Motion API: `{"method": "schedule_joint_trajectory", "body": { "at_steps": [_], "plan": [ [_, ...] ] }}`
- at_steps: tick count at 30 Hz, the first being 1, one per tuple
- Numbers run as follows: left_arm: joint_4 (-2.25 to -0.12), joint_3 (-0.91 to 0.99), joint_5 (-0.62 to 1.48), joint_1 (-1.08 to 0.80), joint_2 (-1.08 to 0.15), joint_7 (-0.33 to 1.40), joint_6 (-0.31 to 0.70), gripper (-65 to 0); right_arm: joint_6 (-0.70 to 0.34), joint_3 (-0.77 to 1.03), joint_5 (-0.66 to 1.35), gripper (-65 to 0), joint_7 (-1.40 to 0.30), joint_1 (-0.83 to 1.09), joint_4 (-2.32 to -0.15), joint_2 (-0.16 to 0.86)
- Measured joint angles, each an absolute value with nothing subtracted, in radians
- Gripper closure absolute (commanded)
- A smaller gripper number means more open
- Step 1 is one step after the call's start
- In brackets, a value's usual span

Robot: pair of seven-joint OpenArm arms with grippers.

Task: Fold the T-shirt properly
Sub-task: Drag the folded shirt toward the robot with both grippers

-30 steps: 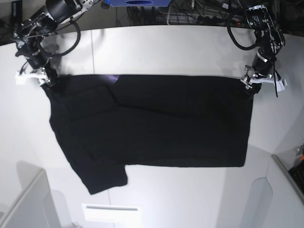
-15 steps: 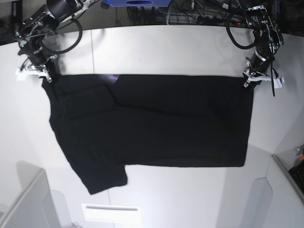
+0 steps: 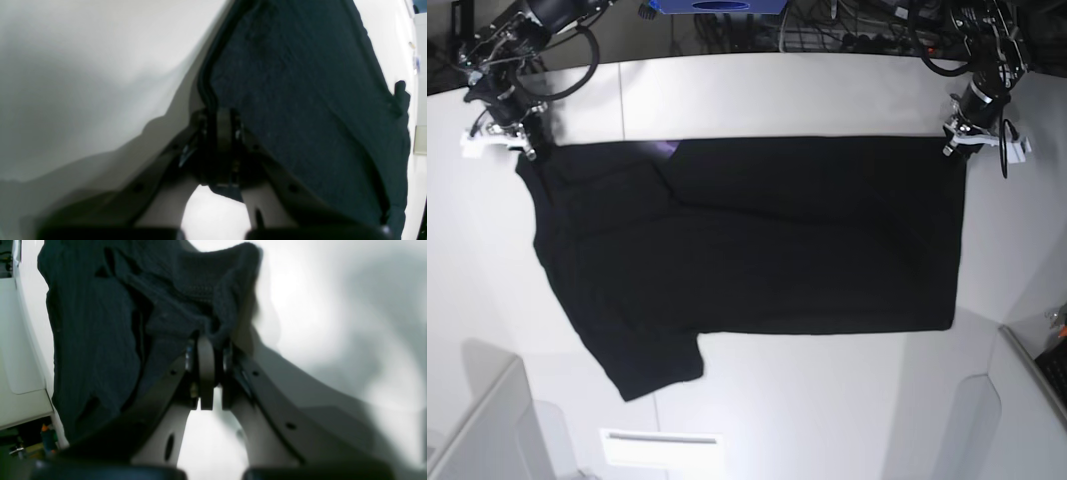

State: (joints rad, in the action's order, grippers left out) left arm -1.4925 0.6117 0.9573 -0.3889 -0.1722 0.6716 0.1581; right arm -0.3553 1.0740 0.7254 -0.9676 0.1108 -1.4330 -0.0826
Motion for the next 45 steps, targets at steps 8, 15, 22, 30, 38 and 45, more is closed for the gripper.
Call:
{"method": "schedule_joint_trajectory", "body": {
  "at_steps": [8,15,22,30,38,45],
  "plan": [
    [-1.561,0.612,0.939,-0.45,-0.173,0.69,0.146,0.0,-0.397,1.074,0.743,0.0,-0.987,0.202,-1.514,-0.086],
    [-1.579,0.612,0.939,-0.49,-0.173,0.688,0.146,0.0,-0.396,1.075,0.768,0.0,-0.989,0.245,-1.532,-0.088],
    [-1.587,0.612,0.951,-0.55,-0.175,0.666,0.157,0.0,-0.401,1.074,0.817,0.0,-0.986,0.295,-1.534,-0.088],
    [-1.594,0.612,0.958,-0.586,-0.18,0.657,0.162,0.0,-0.401,1.067,0.881,0.0,-0.987,0.349,-1.536,-0.086],
    [-1.621,0.613,0.952,-0.63,-0.18,0.662,0.161,0.0,-0.401,1.067,0.864,0.0,-0.995,0.38,-1.575,-0.086],
    [-1.624,0.646,0.959,-0.651,-0.172,0.673,0.165,0.0,-0.401,1.066,0.865,0.0,-0.996,0.39,-1.604,-0.089]
  ]
}}
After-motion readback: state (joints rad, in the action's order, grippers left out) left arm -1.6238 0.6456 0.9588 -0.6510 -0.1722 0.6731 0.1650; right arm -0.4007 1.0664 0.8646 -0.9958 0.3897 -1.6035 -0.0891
